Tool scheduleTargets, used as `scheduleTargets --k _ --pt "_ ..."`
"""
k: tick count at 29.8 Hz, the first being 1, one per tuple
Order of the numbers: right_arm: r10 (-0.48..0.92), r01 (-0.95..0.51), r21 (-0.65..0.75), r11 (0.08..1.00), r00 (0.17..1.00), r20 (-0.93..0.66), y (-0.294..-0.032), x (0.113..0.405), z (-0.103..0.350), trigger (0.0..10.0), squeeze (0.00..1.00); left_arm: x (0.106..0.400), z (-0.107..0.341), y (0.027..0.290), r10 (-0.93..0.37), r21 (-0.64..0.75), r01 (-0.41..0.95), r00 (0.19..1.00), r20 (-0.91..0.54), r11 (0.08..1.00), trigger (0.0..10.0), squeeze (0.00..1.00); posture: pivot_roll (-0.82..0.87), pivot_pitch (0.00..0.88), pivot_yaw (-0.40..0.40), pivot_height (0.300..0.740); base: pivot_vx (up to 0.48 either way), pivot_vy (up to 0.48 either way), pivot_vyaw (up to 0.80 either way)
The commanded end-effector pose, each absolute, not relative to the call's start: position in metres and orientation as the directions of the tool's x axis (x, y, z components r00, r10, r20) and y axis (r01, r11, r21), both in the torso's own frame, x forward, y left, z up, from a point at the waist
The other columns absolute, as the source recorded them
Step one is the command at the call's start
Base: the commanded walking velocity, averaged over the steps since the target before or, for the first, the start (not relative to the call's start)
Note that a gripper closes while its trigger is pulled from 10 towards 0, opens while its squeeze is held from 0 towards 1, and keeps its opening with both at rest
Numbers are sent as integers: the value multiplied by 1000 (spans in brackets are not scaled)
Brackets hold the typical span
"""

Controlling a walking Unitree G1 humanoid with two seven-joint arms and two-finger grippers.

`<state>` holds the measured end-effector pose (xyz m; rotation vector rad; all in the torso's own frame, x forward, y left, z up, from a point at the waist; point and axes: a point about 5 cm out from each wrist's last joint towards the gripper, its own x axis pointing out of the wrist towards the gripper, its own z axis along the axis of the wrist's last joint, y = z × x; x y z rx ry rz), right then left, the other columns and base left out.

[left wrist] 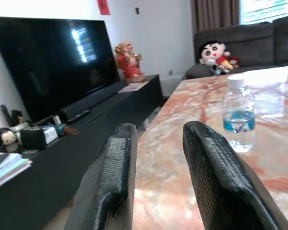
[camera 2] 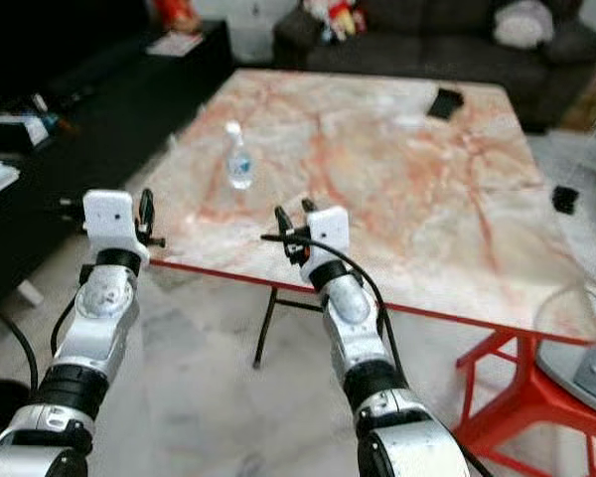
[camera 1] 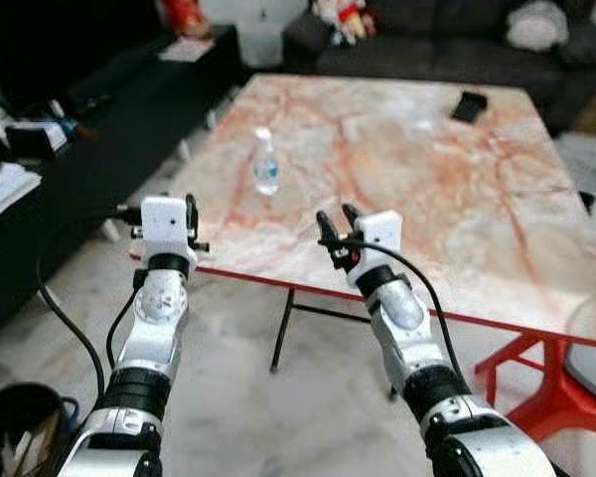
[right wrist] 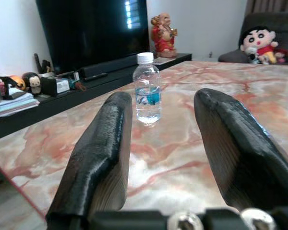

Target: Picking trash to rubbish bin

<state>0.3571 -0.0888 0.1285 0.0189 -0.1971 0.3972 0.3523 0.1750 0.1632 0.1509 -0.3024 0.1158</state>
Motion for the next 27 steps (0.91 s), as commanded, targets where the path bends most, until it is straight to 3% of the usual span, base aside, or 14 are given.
scheduleTargets --k 1,23,27 --pt "376 -378 -30 925 903 208 -94 359 133 10000 0 353 166 171 87 129 -133 946 311 983 10000 0 41 23 25 740 409 0 444" --pt "370 -380 14 925 909 193 -92 360 131 10000 0 354 172 168 64 134 -113 942 328 985 10000 0 43 19 24 740 408 0 20" --pt "373 -385 18 923 902 216 -91 360 135 10000 0 354 175 166 53 135 -104 940 338 985 10000 0 42 20 24 740 405 0 -800"
